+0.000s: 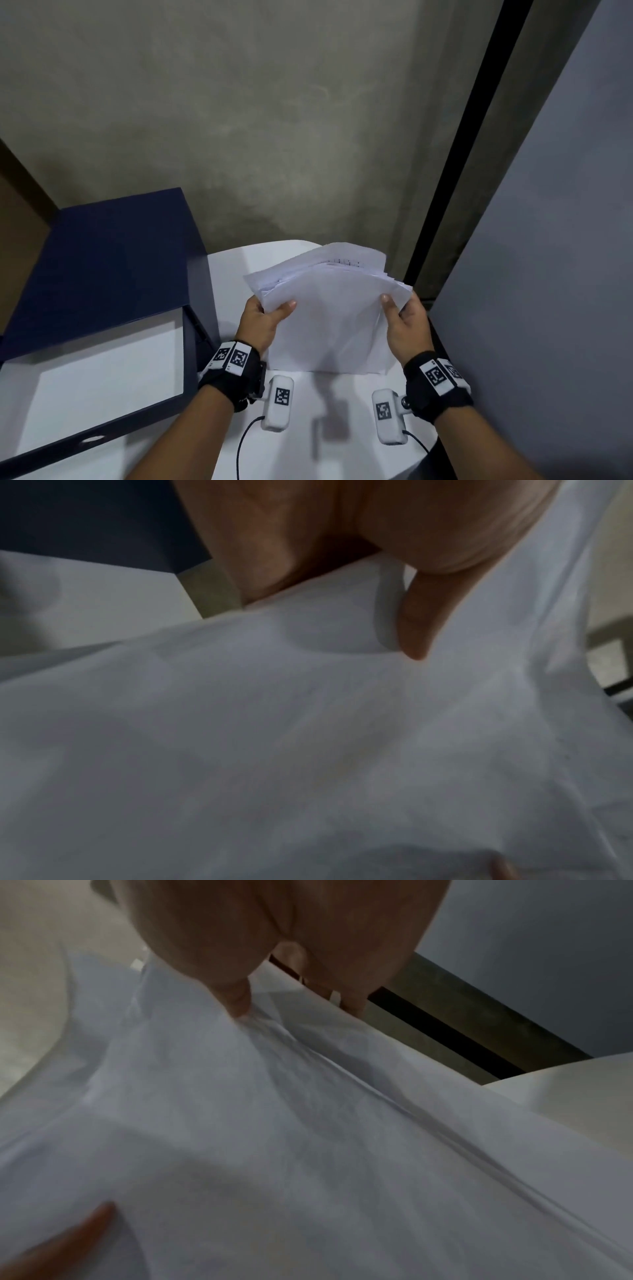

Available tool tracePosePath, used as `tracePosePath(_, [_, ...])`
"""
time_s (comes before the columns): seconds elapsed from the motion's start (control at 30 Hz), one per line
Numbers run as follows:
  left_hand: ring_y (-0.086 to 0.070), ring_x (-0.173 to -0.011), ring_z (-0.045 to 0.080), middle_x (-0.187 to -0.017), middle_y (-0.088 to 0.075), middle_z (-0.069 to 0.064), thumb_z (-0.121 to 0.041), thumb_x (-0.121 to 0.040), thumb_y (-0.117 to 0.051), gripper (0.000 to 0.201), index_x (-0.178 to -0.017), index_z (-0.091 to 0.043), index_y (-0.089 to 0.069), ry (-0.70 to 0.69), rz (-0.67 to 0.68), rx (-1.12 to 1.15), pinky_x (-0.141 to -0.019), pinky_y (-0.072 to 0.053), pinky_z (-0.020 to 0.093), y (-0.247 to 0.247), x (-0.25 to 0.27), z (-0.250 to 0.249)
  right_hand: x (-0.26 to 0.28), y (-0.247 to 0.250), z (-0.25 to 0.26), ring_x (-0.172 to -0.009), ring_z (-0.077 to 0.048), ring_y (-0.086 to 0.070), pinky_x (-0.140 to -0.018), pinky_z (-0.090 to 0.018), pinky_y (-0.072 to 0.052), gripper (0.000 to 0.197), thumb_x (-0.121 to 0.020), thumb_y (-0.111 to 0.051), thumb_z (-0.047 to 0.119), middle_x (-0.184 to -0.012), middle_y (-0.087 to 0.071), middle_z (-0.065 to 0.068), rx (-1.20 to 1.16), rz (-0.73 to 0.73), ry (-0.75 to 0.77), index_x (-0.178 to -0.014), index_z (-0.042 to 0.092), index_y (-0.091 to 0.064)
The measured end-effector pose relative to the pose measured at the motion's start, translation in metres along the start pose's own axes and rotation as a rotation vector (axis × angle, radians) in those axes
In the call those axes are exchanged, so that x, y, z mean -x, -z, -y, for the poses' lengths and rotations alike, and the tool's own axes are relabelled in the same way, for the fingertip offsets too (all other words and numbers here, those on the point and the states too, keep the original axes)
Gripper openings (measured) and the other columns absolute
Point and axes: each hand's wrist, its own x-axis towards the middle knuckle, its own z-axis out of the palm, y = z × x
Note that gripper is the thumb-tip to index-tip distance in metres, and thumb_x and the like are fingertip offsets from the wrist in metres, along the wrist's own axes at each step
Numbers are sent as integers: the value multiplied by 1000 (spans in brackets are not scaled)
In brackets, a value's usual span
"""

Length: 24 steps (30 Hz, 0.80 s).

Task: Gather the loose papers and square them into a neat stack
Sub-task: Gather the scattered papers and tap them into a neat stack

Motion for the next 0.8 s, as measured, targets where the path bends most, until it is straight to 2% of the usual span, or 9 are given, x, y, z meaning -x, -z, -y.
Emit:
tracePosePath(0.13, [-70,-99,28,-104,-74,10,-17,-83,-73,29,-110,-7,-68,-67,-21,-68,-93,-53,47,-8,0,-12,1,-10,14,-94,4,-66,-79,-17,-53,25,-101,-47,12,-105,-66,13,-51,10,60,-112,33,-53])
tracePosePath(0.2, [-70,-99,22,-106,-73,8,-15,-84,-71,32,-114,-6,-65,-97,-29,-80,-91,-55,38,-9,2,-16,0,-10,17,-94,5,-64,-80,-17,-53,26,-102,-45,10,-106,-64,14,-60,26,79,-122,26,-49])
tracePosePath(0.3, [-70,-93,17,-102,-72,5,-2,-76,-77,40,-112,-12,-63,-101,2,-88,-83,-57,29,-3,5,-8,2,-8,9,-95,5,-62,-83,-20,-52,38,-96,-49,1,-111,-60,12,11,70,61,-128,21,-42])
tracePosePath(0.37, [-69,-82,4,-95,-68,-4,3,-64,-79,50,-104,-20,-60,-89,2,-103,-74,-56,21,2,5,-2,5,-6,0,-98,6,-61,-86,-17,-49,52,-92,-47,-9,-115,-58,12,62,90,6,-127,28,-37])
tracePosePath(0.43, [-64,-79,-5,-96,-62,-10,1,-56,-73,54,-101,-25,-57,-102,6,-119,-70,-53,17,5,4,0,5,-6,-6,-106,-2,-60,-89,-20,-48,61,-90,-46,-12,-117,-59,10,79,82,-36,-123,39,-34])
tracePosePath(0.53, [-65,-77,-1,-98,-61,-6,4,-55,-66,60,-104,-29,-53,-130,-4,-75,-68,-54,19,7,0,2,1,-7,-9,-106,-6,-60,-86,-20,-48,66,-87,-47,-15,-117,-58,6,97,69,-56,-113,45,-34])
tracePosePath(0.67, [-68,-76,10,-92,-68,-2,8,-55,-65,67,-109,-31,-54,-109,-15,-23,-67,-56,24,7,-3,0,-2,-8,-8,-97,-14,-59,-78,-20,-50,66,-76,-45,-23,-109,-55,0,20,76,-67,-116,28,-34])
tracePosePath(0.73, [-68,-76,12,-88,-69,-2,8,-55,-66,66,-112,-23,-56,-91,-27,-12,-65,-56,24,8,-5,-1,-4,-8,-8,-95,-14,-58,-78,-23,-49,62,-69,-48,-12,-108,-55,0,3,57,-76,-120,20,-32])
tracePosePath(0.8, [-67,-81,25,-88,-69,7,6,-53,-66,66,-117,-6,-58,-27,-24,5,-62,-57,24,8,-6,-1,-5,-8,-10,-100,-17,-58,-81,-27,-49,65,-66,-49,-6,-112,-56,-3,11,73,-119,-124,20,-32])
